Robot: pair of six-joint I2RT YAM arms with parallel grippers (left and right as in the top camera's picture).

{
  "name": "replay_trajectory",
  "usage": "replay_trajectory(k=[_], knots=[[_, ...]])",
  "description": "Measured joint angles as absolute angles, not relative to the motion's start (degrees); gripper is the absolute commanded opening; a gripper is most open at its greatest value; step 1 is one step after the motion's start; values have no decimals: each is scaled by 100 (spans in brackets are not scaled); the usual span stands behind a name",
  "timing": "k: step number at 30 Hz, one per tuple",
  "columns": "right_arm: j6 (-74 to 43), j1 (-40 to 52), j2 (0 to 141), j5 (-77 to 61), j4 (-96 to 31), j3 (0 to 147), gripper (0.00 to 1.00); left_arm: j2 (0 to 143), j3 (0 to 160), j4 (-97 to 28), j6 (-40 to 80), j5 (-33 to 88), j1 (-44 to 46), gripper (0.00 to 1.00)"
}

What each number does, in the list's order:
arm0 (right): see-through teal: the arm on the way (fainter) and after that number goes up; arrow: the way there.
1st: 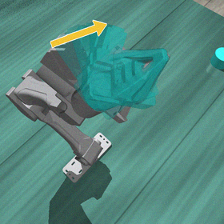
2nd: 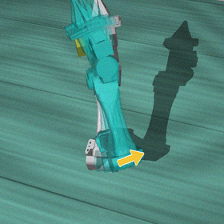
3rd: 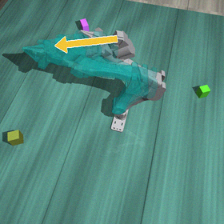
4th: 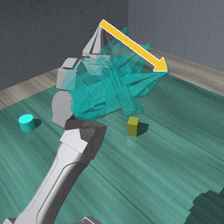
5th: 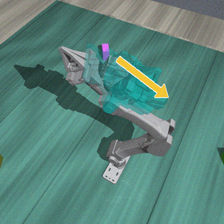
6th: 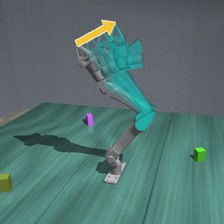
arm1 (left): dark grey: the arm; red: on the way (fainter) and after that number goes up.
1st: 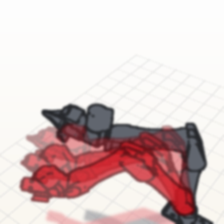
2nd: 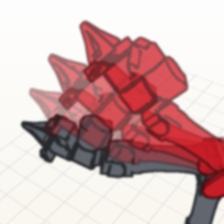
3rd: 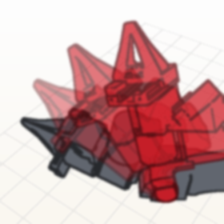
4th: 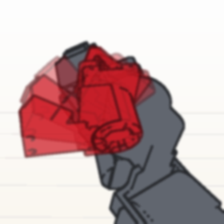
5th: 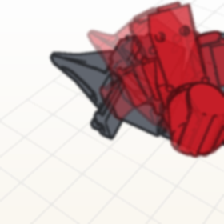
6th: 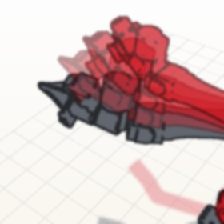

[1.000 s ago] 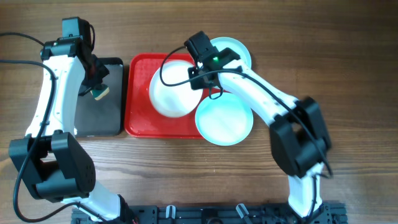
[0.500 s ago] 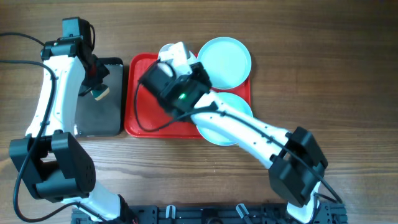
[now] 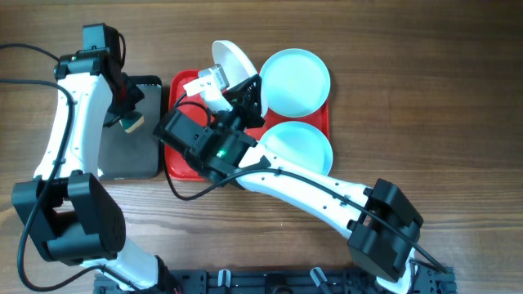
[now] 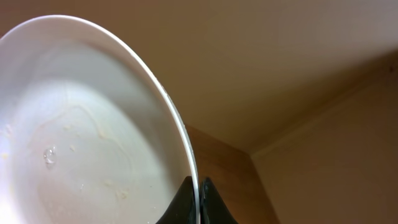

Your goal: Clean dirty plates on tray and stack at the side

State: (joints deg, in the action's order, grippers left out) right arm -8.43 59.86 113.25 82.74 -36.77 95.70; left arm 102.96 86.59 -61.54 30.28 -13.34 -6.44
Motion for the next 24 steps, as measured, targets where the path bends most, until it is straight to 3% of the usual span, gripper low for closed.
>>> replay_trajectory(k=[4, 11, 18, 24], knots=[[-801, 5986, 11325, 7988, -3695, 9570, 4, 10296, 8659, -6154, 3028, -1337, -644, 4], [-1153, 5358, 11297, 4069, -4703, 9572, 4, 10296, 8659, -6154, 3028, -1337, -644, 4], [-1234, 2311, 10621, -156, -4842, 9570, 4, 10296, 8656, -6154, 3028, -1334, -644, 4], [-1232, -519, 10468, -1535, -5310, 9476, 4, 10296, 8656, -6156, 3028, -1334, -644, 4]])
